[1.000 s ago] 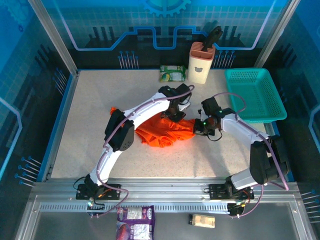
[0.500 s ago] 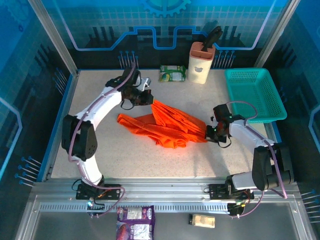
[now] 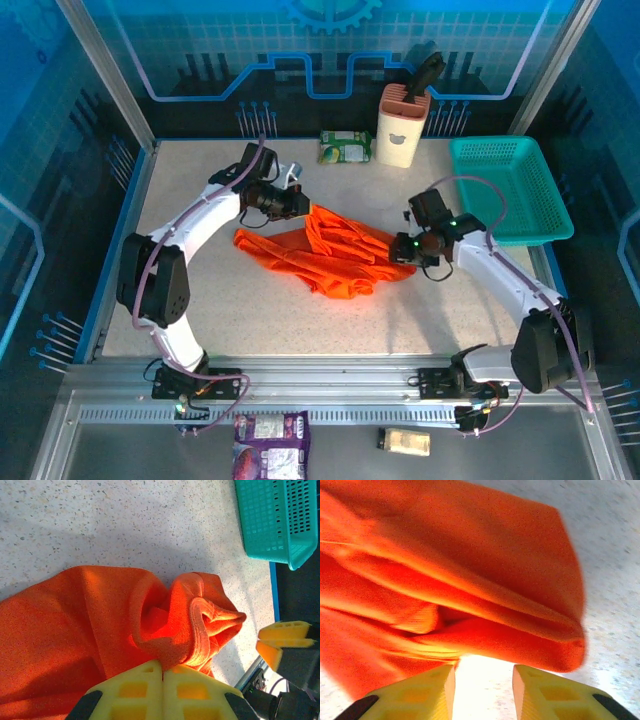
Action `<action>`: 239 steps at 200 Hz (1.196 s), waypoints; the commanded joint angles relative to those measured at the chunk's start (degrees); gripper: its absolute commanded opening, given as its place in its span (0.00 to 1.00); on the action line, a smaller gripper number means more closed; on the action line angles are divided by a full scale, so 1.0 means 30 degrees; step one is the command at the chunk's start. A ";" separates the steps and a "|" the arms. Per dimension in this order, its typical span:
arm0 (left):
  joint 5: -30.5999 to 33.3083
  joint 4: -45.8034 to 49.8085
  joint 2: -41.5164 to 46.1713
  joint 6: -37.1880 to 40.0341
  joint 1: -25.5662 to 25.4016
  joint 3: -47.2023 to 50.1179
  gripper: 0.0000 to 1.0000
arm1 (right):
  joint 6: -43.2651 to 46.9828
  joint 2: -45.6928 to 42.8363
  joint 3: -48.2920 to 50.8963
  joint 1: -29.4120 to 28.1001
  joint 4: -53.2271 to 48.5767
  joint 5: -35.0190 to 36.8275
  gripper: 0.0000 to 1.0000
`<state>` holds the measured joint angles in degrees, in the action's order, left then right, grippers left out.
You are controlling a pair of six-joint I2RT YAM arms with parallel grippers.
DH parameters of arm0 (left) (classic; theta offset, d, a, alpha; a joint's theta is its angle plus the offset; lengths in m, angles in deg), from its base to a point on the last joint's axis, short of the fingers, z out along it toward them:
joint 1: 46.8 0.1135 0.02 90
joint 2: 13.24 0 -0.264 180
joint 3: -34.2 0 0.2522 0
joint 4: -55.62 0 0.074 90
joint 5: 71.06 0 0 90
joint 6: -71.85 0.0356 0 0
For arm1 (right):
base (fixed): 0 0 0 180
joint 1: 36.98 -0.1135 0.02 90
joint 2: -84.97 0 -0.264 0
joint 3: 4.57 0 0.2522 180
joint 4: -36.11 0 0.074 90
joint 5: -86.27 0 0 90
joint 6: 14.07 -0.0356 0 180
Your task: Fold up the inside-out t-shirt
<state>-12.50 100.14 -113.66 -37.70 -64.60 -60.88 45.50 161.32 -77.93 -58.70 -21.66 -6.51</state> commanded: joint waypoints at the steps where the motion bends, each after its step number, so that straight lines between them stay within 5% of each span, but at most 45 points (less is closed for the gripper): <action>1: -0.0744 -0.0098 0.0837 0.0070 -0.0415 0.0212 0.00 | -0.0691 0.0402 -0.1438 -0.1492 -0.0693 0.0532 0.38; 85: -0.0838 -0.0219 0.2484 -0.0242 -0.0746 0.0407 0.00 | 0.0294 0.6992 -0.5964 -0.3021 0.0928 0.2691 0.57; 162: -0.0099 0.0857 0.4215 0.0328 -0.0775 0.0366 0.00 | 0.1477 0.8756 -0.8349 -0.2291 -0.0262 0.7993 0.53; 221: 0.1044 0.1957 0.4961 0.0980 -0.0628 -0.0300 0.00 | 0.2330 0.6859 -0.7824 -0.0692 -0.0668 0.8226 0.35; 239: 0.0572 0.1798 0.4864 0.0750 -0.0606 -0.0518 0.00 | 0.3379 0.6283 -0.7729 -0.0902 0.0397 0.4765 0.38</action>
<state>-10.06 104.27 -100.86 -36.15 -66.68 -60.05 51.97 184.43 -101.45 -60.93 -21.88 16.22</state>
